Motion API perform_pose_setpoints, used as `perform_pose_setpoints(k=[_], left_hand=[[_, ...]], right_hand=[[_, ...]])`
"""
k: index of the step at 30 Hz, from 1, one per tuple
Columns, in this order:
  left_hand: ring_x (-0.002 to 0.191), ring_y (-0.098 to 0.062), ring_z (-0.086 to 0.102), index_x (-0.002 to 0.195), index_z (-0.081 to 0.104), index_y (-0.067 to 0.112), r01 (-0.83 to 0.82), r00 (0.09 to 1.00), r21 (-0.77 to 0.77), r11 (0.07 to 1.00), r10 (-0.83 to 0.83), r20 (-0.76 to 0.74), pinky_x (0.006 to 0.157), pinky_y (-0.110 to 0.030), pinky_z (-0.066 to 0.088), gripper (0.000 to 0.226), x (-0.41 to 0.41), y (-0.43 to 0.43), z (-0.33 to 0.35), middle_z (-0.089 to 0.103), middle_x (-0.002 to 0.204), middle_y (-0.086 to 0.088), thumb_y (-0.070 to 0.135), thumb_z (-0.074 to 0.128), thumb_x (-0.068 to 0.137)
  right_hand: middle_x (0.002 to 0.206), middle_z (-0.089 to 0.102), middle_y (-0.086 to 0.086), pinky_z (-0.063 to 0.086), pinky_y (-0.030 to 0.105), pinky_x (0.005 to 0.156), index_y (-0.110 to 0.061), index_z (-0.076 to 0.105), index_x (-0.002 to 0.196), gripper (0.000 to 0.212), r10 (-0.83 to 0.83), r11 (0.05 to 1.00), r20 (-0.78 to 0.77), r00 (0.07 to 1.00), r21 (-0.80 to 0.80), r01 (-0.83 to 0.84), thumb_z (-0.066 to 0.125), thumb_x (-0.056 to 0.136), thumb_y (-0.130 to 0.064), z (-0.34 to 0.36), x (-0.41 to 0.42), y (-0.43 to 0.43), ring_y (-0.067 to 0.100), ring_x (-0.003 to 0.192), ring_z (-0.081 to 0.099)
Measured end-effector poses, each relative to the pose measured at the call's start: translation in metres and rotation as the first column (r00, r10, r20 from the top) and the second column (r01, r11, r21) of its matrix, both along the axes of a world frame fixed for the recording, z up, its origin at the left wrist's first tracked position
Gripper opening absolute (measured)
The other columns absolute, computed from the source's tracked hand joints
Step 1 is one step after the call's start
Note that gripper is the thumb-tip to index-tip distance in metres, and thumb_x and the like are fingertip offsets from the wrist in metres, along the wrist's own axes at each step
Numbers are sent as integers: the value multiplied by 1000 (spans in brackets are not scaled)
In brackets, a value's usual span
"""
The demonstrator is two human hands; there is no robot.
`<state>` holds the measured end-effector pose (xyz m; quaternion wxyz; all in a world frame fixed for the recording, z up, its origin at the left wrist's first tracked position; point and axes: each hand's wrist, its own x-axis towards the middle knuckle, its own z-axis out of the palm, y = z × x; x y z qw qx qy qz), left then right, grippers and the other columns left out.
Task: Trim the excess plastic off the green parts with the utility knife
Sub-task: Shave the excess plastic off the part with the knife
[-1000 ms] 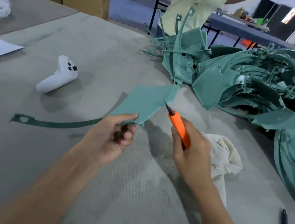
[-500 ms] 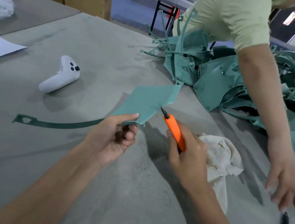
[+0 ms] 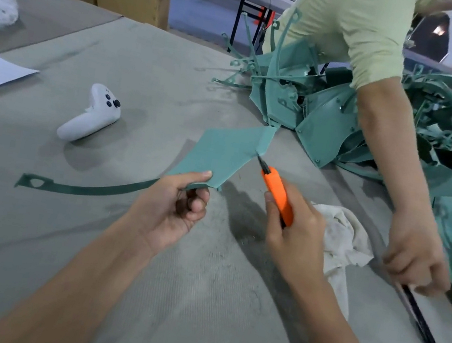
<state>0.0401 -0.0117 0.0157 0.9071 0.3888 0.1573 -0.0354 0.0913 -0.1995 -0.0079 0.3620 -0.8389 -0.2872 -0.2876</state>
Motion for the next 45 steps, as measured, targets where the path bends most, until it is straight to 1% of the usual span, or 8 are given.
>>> perform_pose_setpoints(k=[10,16,23,32,36,39,42,45], left_hand=[[30,-7,39,75,51,12,-57,998,-15,998,57,-19,29,-15,26,17,2,1,2,49,46,-2,7,56,90],[29,-7,38,68,48,12,-43,999,-10,999,43,-3,29,-15,25,22,2,-1,2,49,45,-3,8,57,88],[30,-7,39,76,52,13,-3,999,62,998,0,33,30,-15,26,11,0,0,1,51,47,-2,12,61,83],[30,-8,36,68,49,13,-65,997,119,991,59,55,31,-17,23,24,3,0,0,51,45,-2,14,58,90],[27,-8,26,44,54,14,-43,993,287,957,11,115,36,-20,13,48,2,-1,-1,39,36,1,9,55,92],[26,-7,18,42,53,18,61,989,355,933,-103,101,38,-19,9,49,0,5,0,29,35,3,3,54,89],[30,-6,15,39,51,19,171,975,463,870,-217,48,37,-19,10,51,-3,9,0,25,36,7,-1,55,87],[33,-5,16,38,53,19,227,965,523,821,-261,-10,36,-18,12,43,-5,9,1,24,37,9,2,66,76]], right_hand=[[90,71,3,52,37,64,-9,68,116,27,225,966,-79,971,-113,-233,60,92,-18,-2,-13,4,19,71,64],[79,55,-27,35,6,62,-11,69,113,22,302,945,-122,946,-93,-313,63,93,-18,0,-15,3,-7,63,51],[61,55,-5,37,22,47,-11,65,109,18,152,988,-122,981,47,-147,58,94,-19,3,-5,-1,13,51,50],[80,51,-32,33,4,61,-11,69,116,24,330,936,-132,935,-85,-342,65,92,-15,3,-19,6,-10,62,50],[62,51,-17,35,11,52,-19,67,107,14,313,946,-96,945,122,-301,63,94,-23,10,-23,2,1,51,48],[58,46,-1,35,31,44,-22,67,101,16,229,823,-275,934,567,-34,65,90,-34,21,-20,-4,19,47,40],[59,48,0,30,24,39,-11,68,100,31,358,625,-497,790,756,192,76,82,-36,31,-11,-14,12,42,35],[54,46,3,28,20,36,-2,68,86,43,475,681,-637,607,703,205,78,66,-38,32,-7,-20,12,38,33]])
